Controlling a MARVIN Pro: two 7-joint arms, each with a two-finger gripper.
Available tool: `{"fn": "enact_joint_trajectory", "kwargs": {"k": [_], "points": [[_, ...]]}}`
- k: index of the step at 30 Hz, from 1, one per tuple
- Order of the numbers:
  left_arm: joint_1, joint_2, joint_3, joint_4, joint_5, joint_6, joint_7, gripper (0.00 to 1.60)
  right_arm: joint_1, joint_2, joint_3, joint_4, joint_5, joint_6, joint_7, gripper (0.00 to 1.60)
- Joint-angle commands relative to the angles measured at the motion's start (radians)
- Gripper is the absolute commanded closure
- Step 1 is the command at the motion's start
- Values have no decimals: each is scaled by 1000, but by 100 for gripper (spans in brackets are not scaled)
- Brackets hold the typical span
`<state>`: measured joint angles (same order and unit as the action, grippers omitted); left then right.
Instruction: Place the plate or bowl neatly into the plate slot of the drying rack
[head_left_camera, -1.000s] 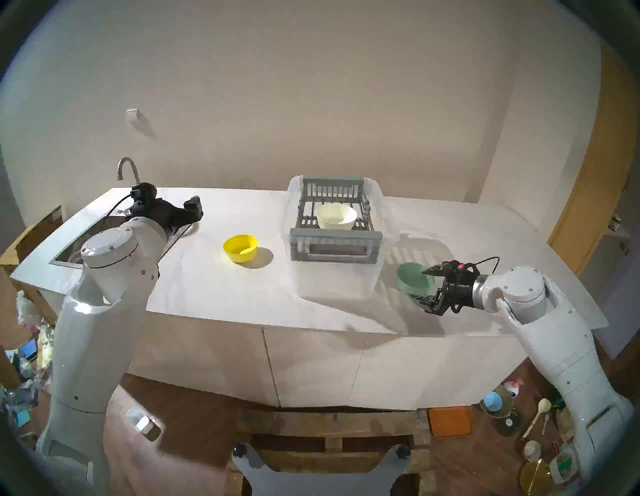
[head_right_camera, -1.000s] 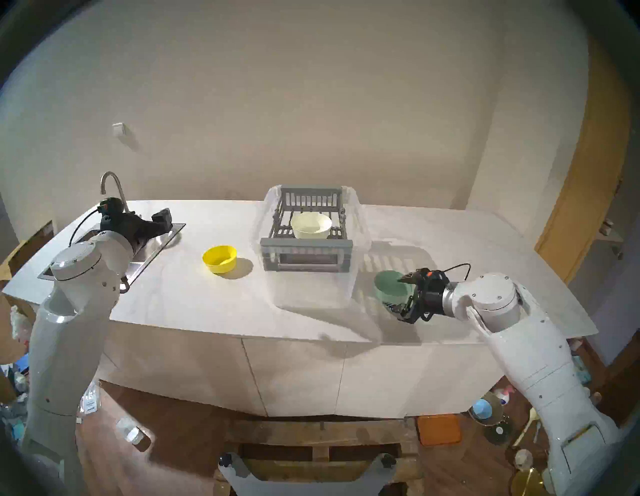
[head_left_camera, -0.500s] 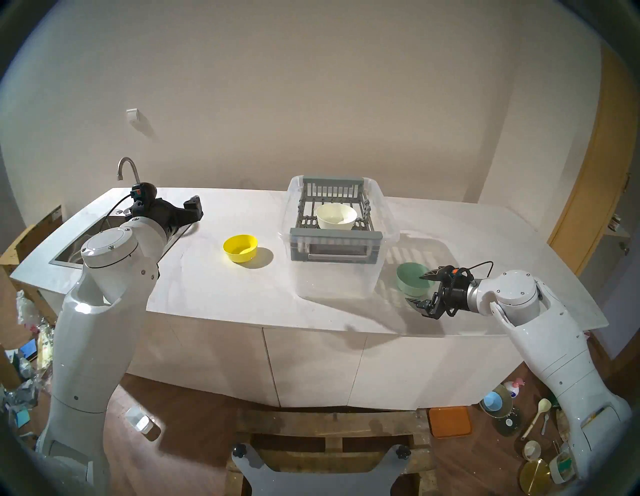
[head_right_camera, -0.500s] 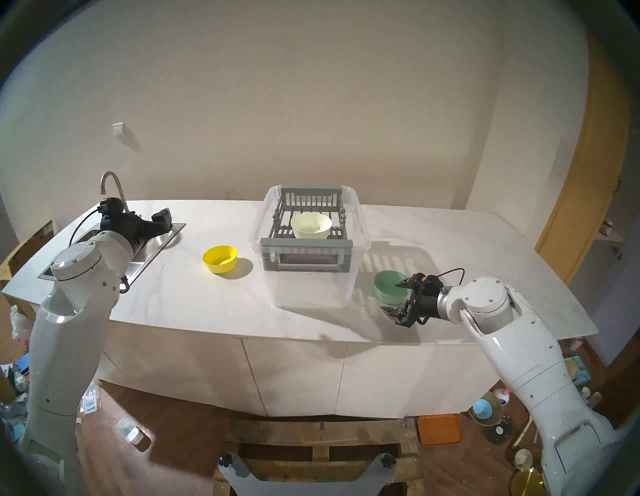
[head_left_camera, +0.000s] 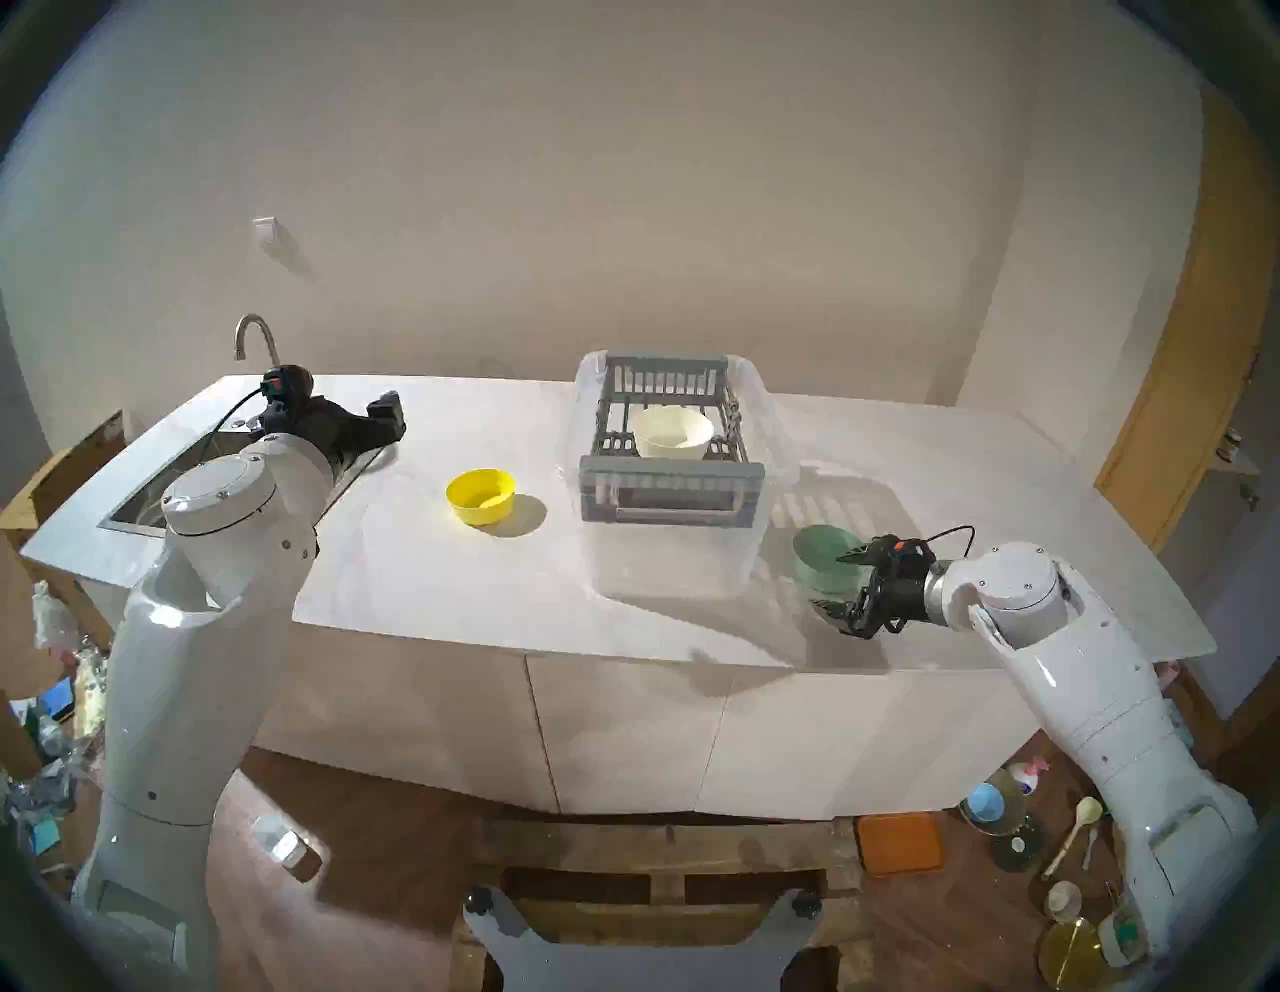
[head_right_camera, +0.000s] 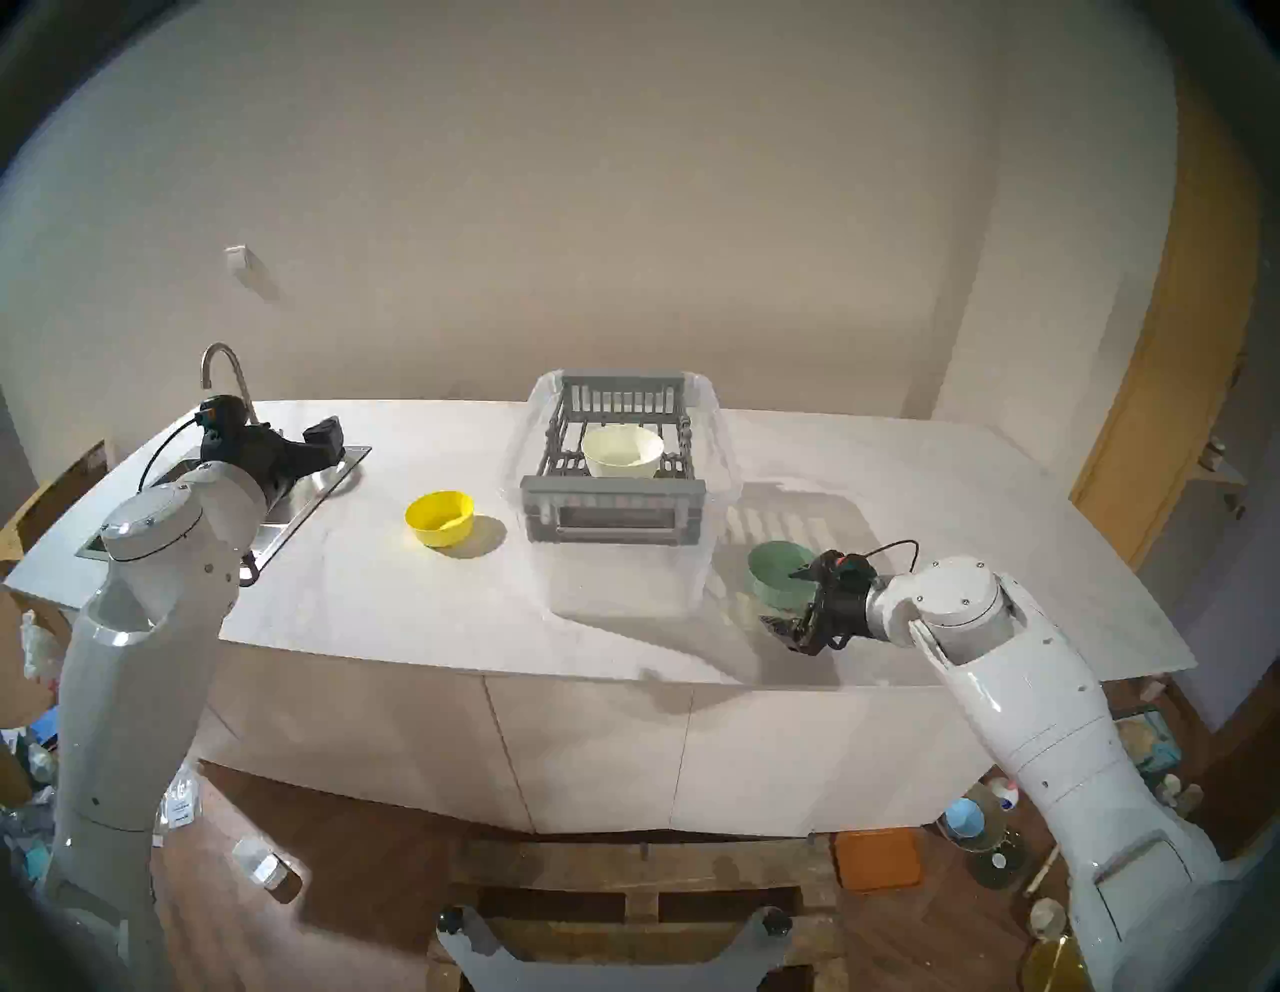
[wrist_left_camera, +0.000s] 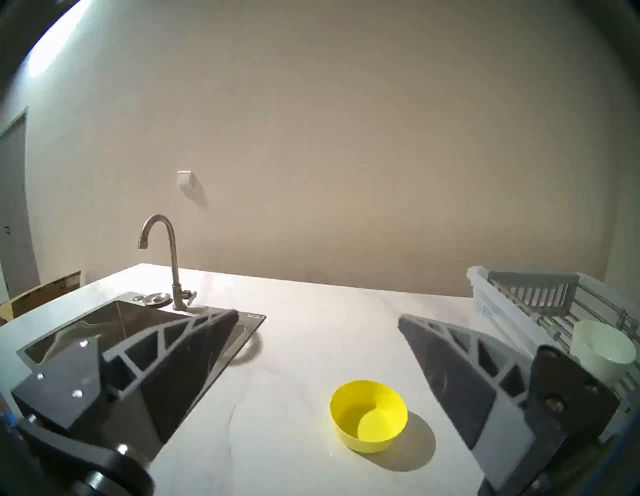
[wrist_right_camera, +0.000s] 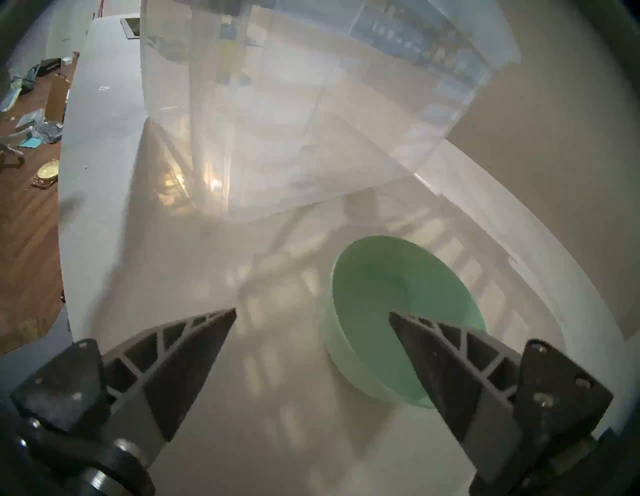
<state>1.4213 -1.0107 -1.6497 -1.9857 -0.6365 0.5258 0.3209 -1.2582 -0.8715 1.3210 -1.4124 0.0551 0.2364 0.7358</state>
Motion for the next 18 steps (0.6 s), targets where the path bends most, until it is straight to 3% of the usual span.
{"fn": "enact_joint_trajectory", "kwargs": {"k": [1, 18], "points": [[-19, 3, -9, -22, -2, -7, -4, 0, 68, -22, -13, 16, -11, -18, 3, 0], [-19, 4, -9, -22, -2, -7, -4, 0, 123, -60, -48, 73, -38, -17, 6, 0]]}}
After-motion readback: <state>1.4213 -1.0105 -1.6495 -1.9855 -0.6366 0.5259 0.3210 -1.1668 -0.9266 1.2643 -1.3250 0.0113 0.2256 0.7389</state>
